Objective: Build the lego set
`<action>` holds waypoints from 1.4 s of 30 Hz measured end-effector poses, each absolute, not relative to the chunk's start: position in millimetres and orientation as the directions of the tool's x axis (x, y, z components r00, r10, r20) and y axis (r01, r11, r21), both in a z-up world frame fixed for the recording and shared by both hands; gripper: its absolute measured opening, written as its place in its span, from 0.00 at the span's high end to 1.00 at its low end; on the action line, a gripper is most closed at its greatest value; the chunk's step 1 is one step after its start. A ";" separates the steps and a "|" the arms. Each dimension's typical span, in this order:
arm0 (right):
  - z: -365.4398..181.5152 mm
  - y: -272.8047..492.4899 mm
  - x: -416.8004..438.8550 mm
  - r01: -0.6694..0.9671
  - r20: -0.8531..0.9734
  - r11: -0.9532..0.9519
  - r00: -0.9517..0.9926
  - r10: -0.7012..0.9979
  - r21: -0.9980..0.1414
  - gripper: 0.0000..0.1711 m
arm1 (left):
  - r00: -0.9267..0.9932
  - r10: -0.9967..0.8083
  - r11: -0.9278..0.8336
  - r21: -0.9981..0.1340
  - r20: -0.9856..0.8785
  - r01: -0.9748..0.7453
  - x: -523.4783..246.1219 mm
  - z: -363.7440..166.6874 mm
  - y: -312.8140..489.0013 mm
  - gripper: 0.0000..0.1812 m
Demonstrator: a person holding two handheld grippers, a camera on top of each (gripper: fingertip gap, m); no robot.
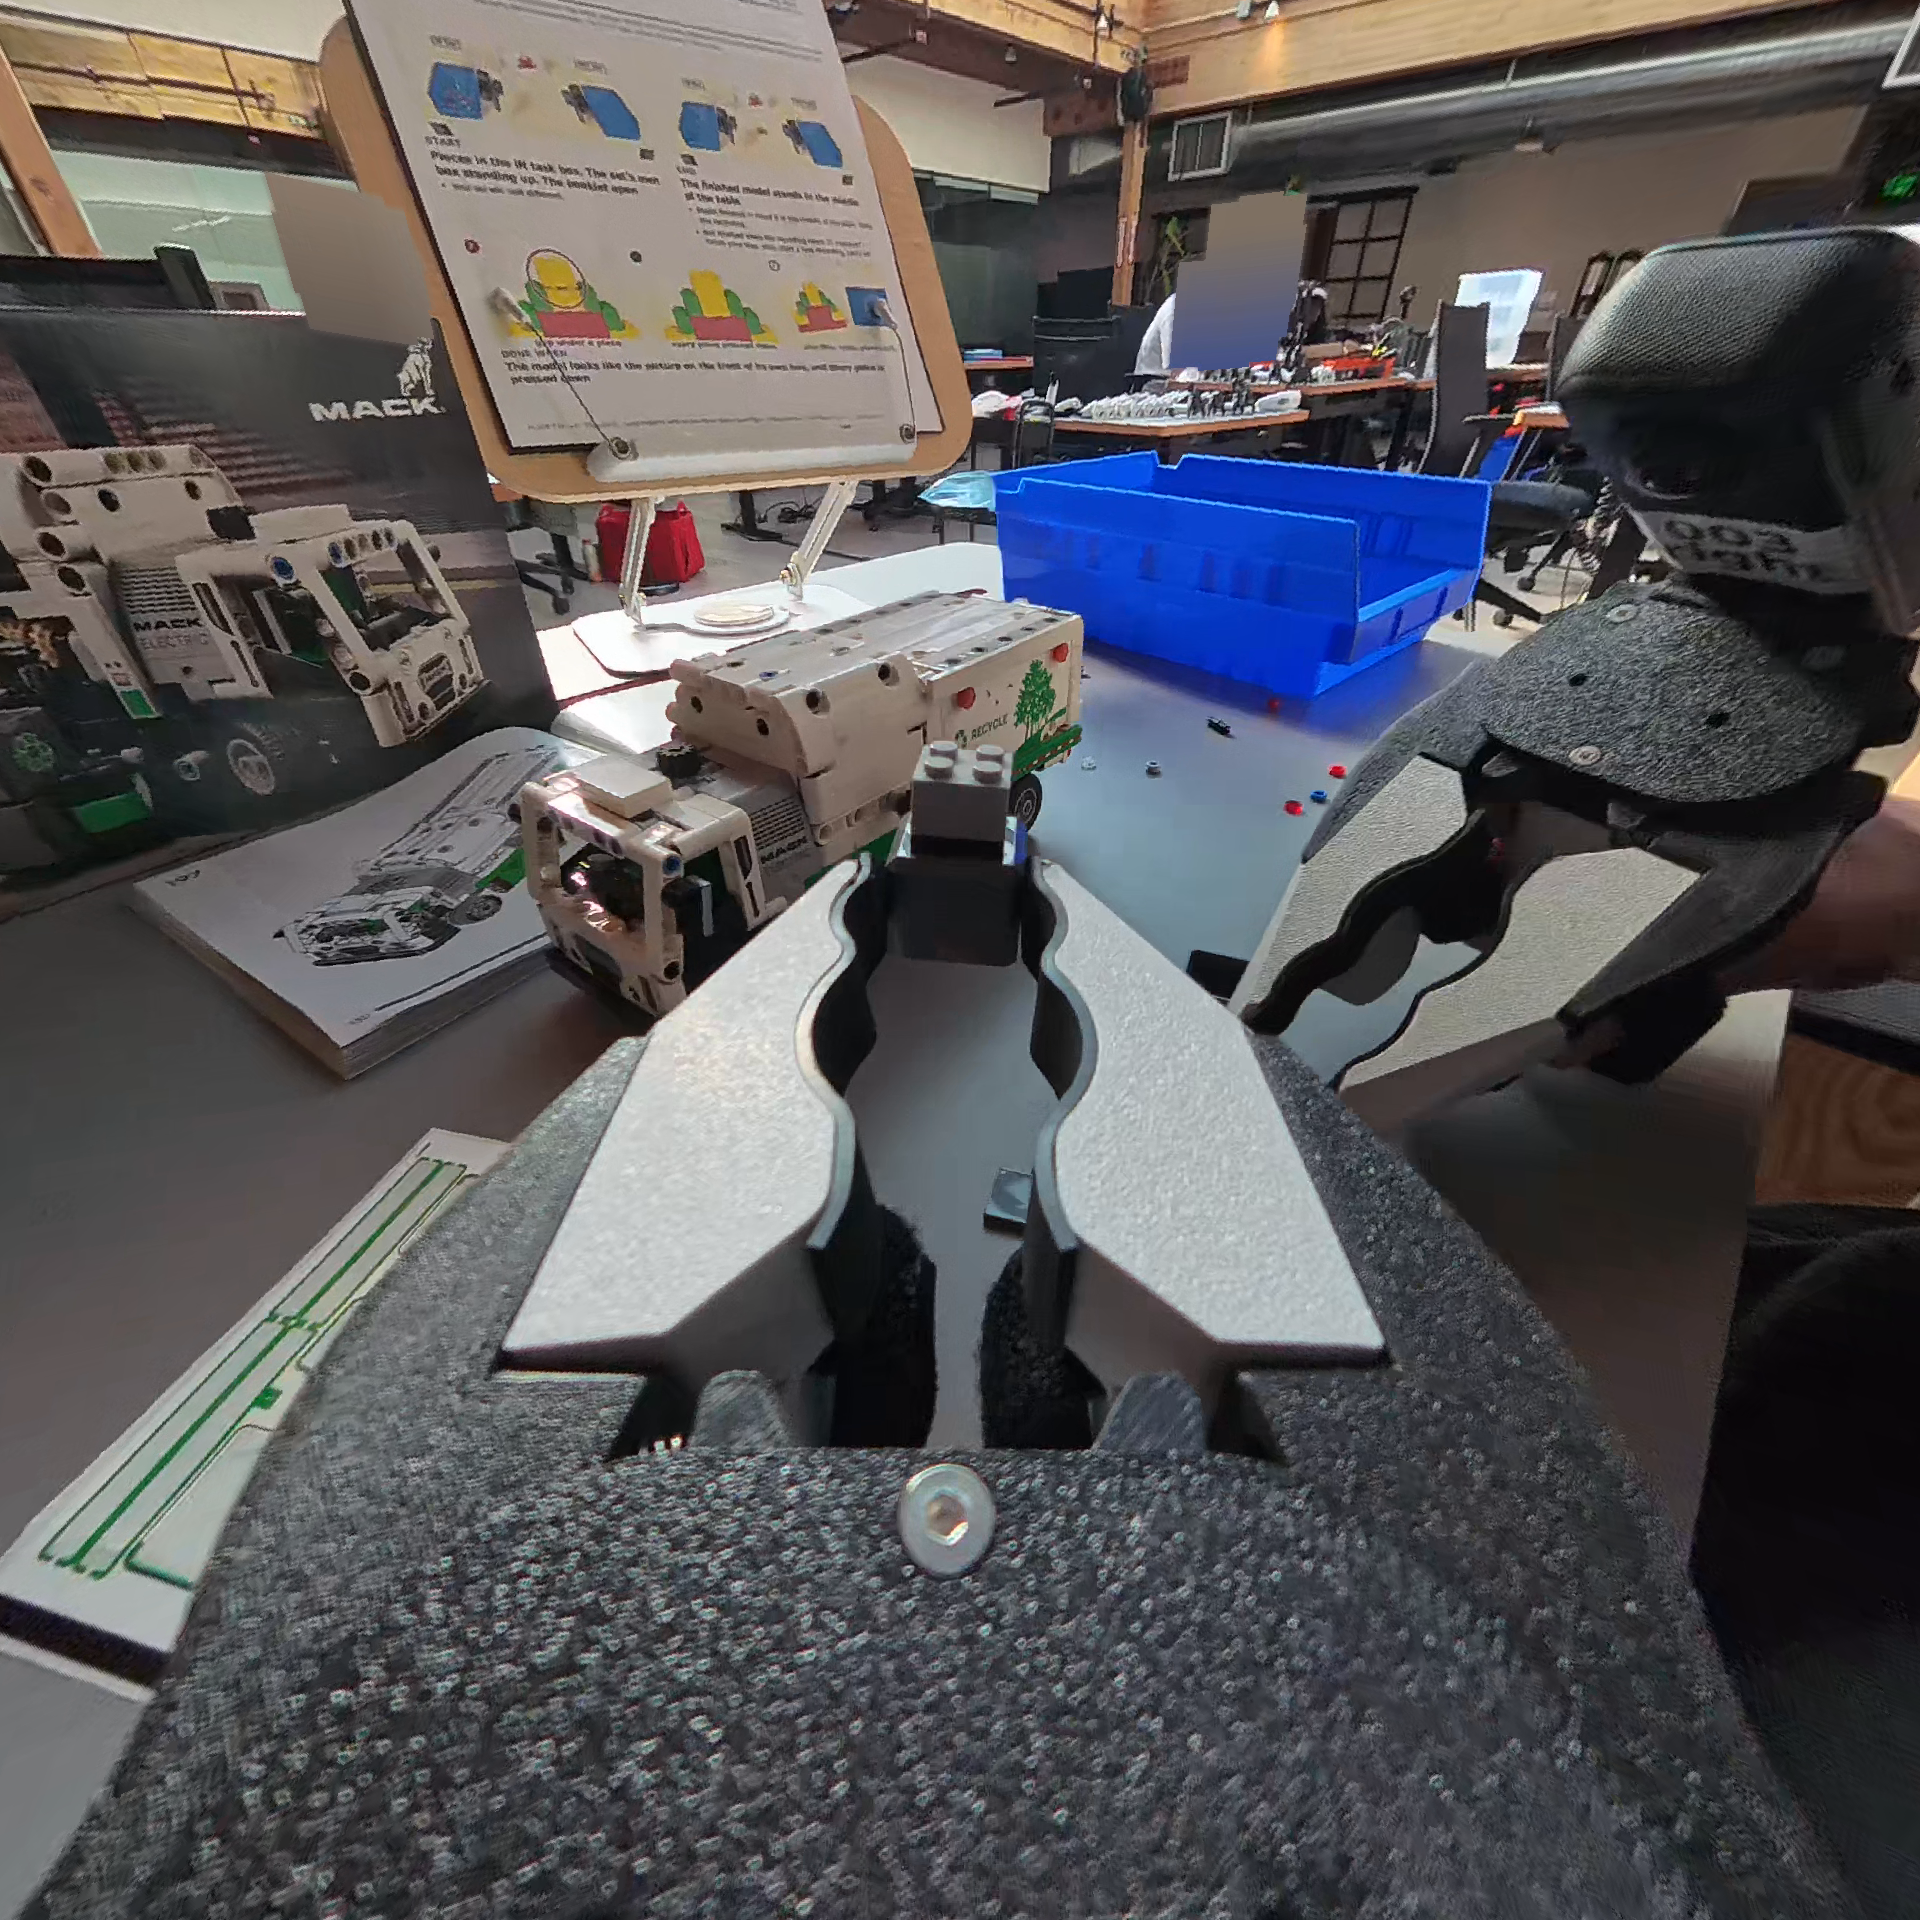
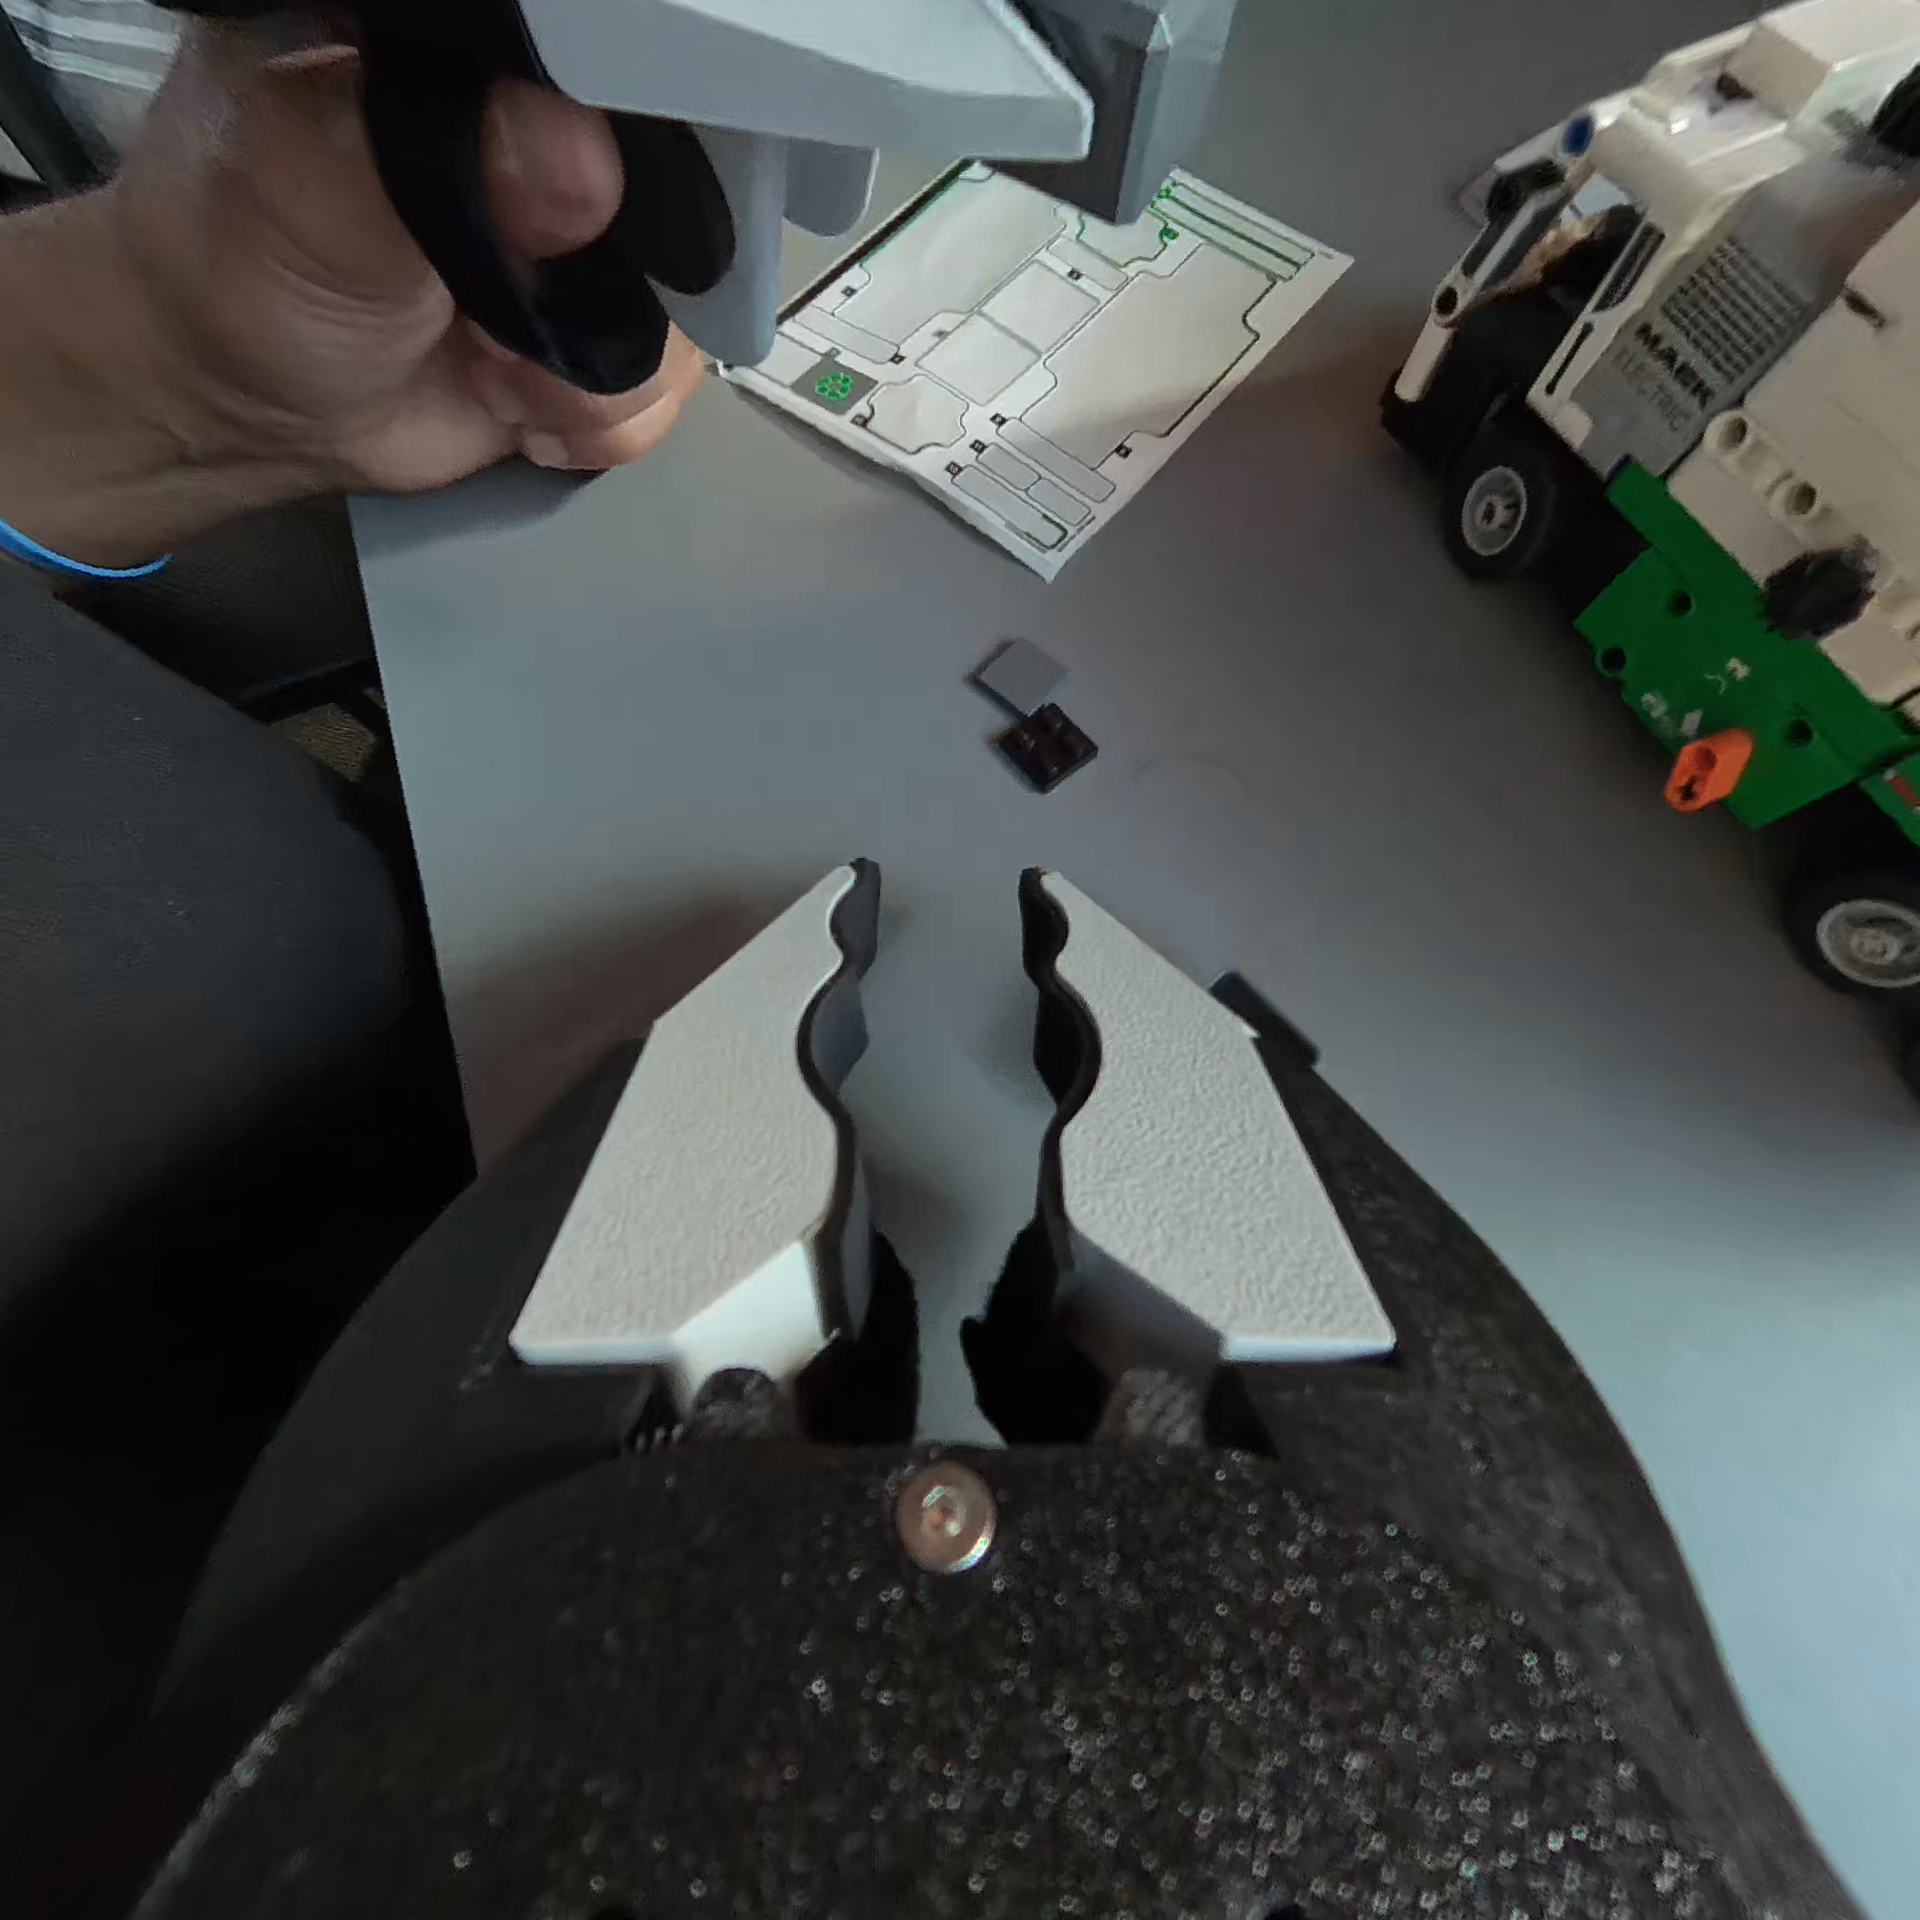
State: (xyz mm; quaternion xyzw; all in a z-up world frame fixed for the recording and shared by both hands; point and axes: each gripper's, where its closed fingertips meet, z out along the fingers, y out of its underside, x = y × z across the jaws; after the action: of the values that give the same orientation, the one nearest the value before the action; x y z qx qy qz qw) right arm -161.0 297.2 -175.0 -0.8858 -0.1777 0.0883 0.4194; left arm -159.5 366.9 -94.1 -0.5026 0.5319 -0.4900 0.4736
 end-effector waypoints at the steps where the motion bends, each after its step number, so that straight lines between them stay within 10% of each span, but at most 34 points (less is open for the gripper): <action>1: -173.5 304.6 -161.3 0.263 0.018 -0.570 0.917 0.398 -0.778 0.85 | -0.060 -0.998 0.003 -0.998 0.000 -0.059 -160.6 -92.3 368.4 0.87; 18: -195.2 343.1 -165.7 0.646 0.044 -0.416 0.572 0.819 -0.640 0.91 | -0.189 -0.981 -0.017 -0.995 0.035 -0.101 -161.6 -97.5 373.8 0.87; 35: -74.1 305.5 -64.9 0.283 0.052 -0.411 0.871 0.489 -0.867 0.91 | -0.601 -0.797 0.157 -0.981 -0.059 -0.112 -71.0 -77.1 339.2 0.87; 42: -58.5 312.8 -83.4 0.400 0.108 -0.437 0.825 0.555 -0.806 0.91 | -0.657 -0.749 0.181 -0.981 -0.089 -0.073 -73.5 -100.2 311.2 0.87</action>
State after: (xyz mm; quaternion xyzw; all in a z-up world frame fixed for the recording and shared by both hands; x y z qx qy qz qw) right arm -83.4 312.8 -58.5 -0.8433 -0.2829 0.0863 0.4488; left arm -73.5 311.2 -100.2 -0.2897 0.7091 -0.5706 0.2962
